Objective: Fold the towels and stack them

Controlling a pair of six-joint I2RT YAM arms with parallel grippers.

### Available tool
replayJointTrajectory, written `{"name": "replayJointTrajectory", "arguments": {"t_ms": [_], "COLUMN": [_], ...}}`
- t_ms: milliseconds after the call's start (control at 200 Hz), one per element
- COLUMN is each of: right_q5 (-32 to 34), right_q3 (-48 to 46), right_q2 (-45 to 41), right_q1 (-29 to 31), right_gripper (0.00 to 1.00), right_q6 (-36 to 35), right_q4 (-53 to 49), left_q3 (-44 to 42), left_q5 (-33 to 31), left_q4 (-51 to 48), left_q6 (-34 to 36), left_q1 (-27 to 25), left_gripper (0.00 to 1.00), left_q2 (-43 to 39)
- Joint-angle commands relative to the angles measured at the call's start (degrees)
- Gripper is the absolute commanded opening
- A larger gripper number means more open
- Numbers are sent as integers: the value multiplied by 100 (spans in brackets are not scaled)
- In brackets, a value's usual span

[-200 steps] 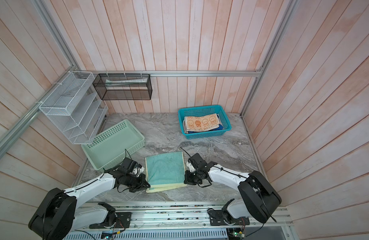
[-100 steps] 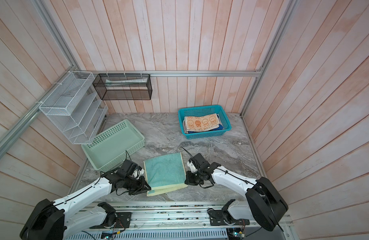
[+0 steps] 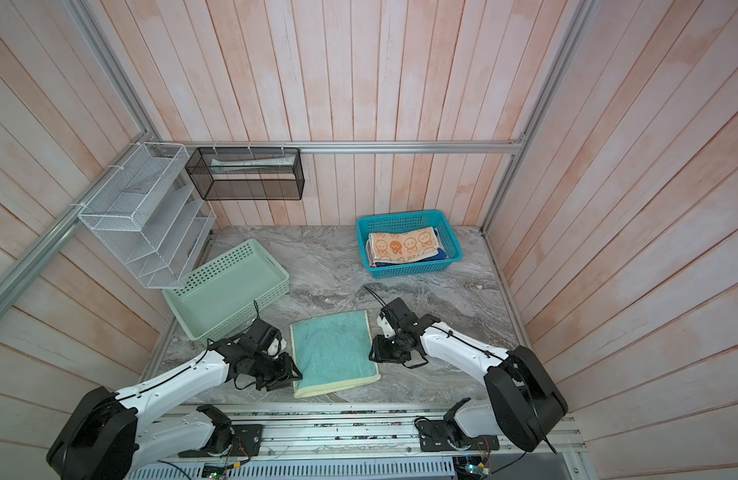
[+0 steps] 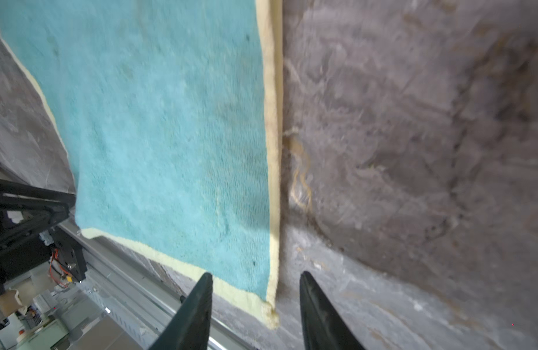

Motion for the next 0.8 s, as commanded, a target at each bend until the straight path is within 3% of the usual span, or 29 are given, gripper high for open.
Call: {"name": "replayJointTrajectory", "arguments": {"t_ms": [0,290,505,790], "right_q5": [472,463,411,114], "right_q3": [415,1273,1825,1926], "right_q2": [507,1558,2242,2584], "right_q1": [-95,-535,-668,-646], "right_gripper": [47,47,44,35], "right_q6": [-398,-464,-574,-590], "right_q4": [302,1250,1357,1429], "left_q3": [229,929,1466,1749], "left_q5": [-115,-713,-505,-175], "left_q4": [558,1310,1534,1724], "left_q6": [281,695,1257,1402], "left_q1": [61,927,1577,1713], "left_gripper": [39,47,48,46], "left_q2": [360,1056,1795,2508]}}
